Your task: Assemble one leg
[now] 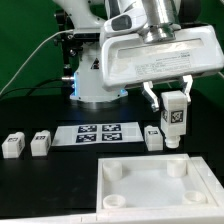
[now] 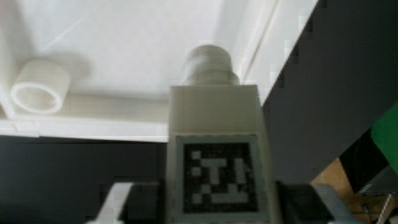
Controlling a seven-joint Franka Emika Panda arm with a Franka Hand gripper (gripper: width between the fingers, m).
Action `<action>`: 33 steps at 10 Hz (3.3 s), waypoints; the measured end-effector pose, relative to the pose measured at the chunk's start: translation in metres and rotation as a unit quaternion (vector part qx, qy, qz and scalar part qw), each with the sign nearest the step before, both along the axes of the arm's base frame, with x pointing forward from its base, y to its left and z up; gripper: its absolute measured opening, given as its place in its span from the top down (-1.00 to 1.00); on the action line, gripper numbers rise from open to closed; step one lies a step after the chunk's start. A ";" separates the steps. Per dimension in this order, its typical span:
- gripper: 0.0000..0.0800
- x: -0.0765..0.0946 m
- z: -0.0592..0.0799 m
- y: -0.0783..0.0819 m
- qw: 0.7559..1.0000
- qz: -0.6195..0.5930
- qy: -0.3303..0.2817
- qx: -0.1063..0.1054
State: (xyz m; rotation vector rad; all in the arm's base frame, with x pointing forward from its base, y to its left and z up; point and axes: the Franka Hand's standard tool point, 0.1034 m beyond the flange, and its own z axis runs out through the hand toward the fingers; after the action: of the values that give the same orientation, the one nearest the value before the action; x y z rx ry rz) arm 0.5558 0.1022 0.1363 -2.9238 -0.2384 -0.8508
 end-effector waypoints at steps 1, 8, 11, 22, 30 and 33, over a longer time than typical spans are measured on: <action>0.27 0.021 0.004 0.002 1.000 -0.001 -0.008 0.004; 0.27 0.045 -0.045 0.023 1.000 -0.003 0.004 0.019; 0.27 0.048 -0.045 0.022 1.000 -0.002 0.005 0.018; 0.27 0.066 -0.027 0.011 1.000 0.013 -0.001 -0.002; 0.27 0.067 -0.045 0.017 0.999 0.011 -0.034 0.000; 0.27 0.067 -0.045 0.016 0.999 0.011 -0.030 -0.001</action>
Offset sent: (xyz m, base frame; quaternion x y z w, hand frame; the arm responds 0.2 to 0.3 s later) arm 0.0257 0.0112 -0.0227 0.0002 0.0064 0.0207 0.9998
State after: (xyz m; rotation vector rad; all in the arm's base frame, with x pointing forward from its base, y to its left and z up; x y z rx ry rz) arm 0.6226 0.1180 0.0912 -2.8934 -0.2763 -0.9377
